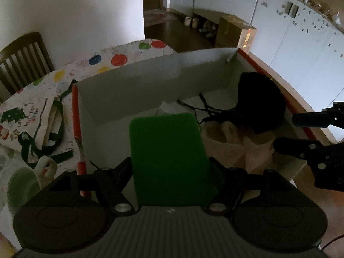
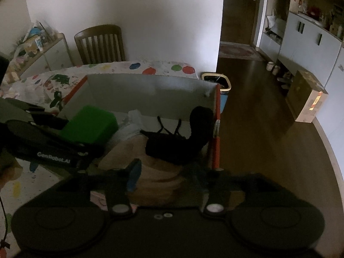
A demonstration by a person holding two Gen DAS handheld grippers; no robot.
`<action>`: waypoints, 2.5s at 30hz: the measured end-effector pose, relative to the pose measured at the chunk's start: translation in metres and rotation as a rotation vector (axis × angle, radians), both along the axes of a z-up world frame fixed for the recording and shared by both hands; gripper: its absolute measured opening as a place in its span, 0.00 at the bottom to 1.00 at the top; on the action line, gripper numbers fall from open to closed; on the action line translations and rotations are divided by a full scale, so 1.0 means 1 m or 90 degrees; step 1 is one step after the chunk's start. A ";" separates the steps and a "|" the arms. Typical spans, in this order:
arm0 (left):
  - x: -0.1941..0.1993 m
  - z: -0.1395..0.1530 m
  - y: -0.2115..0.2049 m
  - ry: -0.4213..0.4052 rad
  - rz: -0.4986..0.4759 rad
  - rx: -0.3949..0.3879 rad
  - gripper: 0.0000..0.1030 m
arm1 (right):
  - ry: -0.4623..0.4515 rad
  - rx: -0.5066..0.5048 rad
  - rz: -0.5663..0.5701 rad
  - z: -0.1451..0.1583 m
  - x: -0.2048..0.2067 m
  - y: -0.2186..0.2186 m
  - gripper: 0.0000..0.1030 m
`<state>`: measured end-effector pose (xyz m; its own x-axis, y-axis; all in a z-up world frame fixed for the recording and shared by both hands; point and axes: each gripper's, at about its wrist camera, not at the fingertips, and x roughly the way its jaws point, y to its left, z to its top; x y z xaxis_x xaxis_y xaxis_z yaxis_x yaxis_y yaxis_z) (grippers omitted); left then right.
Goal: Organize soft objects
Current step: 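Open both tools to drop the sponge and black cloth into the box, then move both tools back to the table toward the clear bubble wrap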
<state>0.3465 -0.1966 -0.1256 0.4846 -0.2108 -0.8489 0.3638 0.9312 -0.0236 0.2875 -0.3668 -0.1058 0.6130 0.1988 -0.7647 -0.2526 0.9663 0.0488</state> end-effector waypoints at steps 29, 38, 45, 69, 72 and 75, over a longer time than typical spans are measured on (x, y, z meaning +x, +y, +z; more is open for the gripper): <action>-0.052 0.053 0.040 -0.093 -0.018 -0.072 0.96 | -0.077 0.062 0.011 0.045 -0.039 0.026 0.89; -0.084 0.077 0.081 -0.146 -0.008 -0.101 0.99 | -0.112 0.081 0.036 0.067 -0.058 0.055 1.00; -0.110 0.089 0.132 -0.176 0.035 -0.116 0.99 | -0.122 0.096 0.063 0.076 -0.068 0.096 1.00; -0.186 0.052 0.308 -0.230 0.143 -0.025 0.99 | -0.074 0.096 0.168 0.055 -0.077 0.280 1.00; -0.185 0.038 0.318 -0.228 0.149 -0.015 0.99 | -0.056 0.092 0.189 0.045 -0.073 0.304 0.99; -0.183 0.023 0.327 -0.223 0.154 -0.009 0.99 | -0.046 0.065 0.223 0.032 -0.065 0.330 0.97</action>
